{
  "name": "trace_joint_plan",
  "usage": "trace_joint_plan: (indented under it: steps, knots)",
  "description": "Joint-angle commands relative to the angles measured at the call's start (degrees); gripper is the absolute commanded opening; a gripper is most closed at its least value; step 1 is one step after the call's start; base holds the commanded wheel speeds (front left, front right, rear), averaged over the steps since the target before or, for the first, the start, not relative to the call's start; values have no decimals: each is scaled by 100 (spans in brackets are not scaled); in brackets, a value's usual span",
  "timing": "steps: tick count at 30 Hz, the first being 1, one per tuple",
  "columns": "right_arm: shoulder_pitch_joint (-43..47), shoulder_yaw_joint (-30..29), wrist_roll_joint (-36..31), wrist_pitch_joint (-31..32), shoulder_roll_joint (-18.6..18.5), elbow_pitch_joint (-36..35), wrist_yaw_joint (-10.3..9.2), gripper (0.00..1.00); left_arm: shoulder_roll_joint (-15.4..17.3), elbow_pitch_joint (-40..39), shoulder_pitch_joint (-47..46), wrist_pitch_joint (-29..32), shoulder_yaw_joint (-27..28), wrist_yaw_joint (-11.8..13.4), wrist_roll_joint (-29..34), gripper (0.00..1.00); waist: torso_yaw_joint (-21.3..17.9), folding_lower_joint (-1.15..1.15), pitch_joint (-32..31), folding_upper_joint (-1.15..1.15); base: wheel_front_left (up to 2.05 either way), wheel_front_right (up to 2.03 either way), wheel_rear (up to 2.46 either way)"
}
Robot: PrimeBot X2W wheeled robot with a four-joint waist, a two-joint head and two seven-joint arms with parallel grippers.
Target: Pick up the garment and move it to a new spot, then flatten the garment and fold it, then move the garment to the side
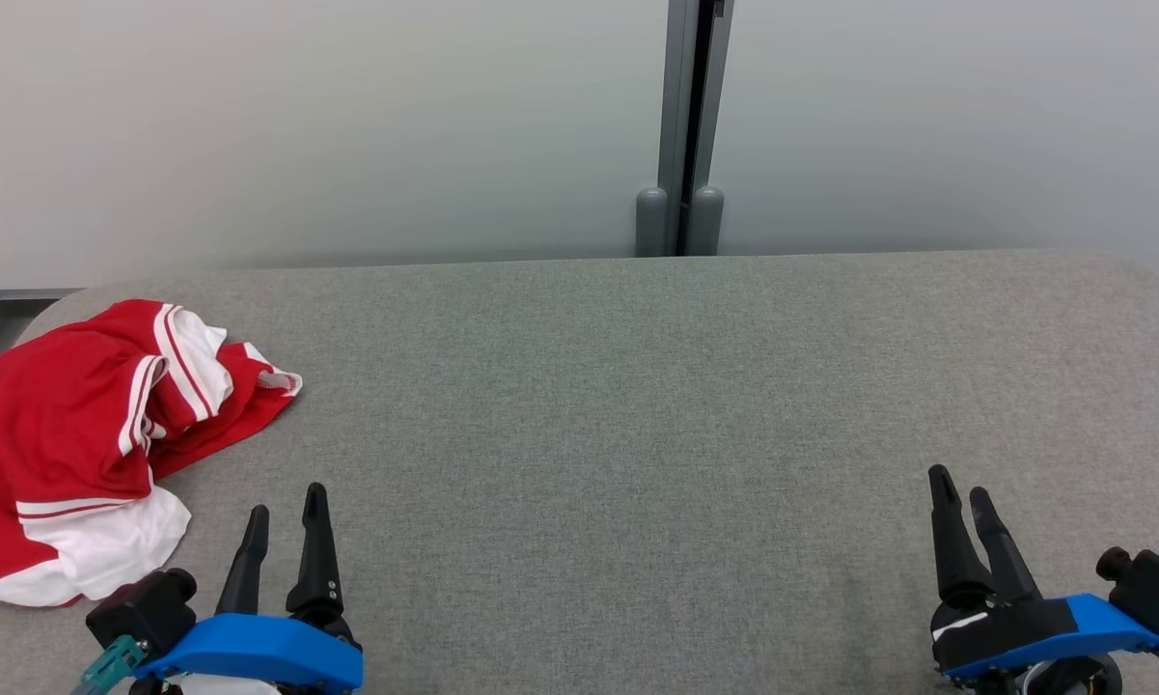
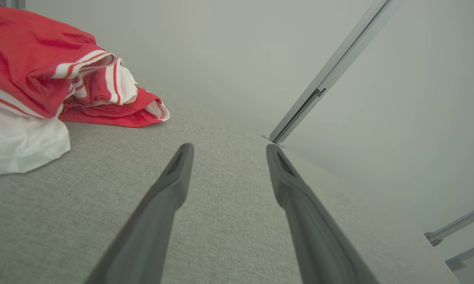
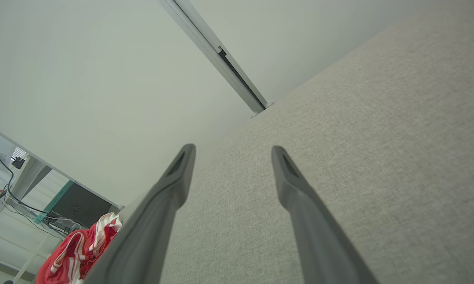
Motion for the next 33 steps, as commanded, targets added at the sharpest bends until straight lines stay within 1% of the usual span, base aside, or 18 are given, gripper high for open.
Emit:
trace_joint_plan:
  steps: [1,20,33]
  knots:
    - [-29,15,-159,-61,-44,-56,9,100,47,-27,-78,-63,-32,33,184,100,0,0,-2,0,0,0,0]
    - [-2,85,-1283,-324,-53,26,12,100,97,94,-13,-346,-249,134,1276,100,27,0,-30,0,0,0,0]
    - [23,108,-1890,-423,-58,76,13,100,124,179,-13,-512,-345,162,1885,100,54,0,-29,0,0,0,0]
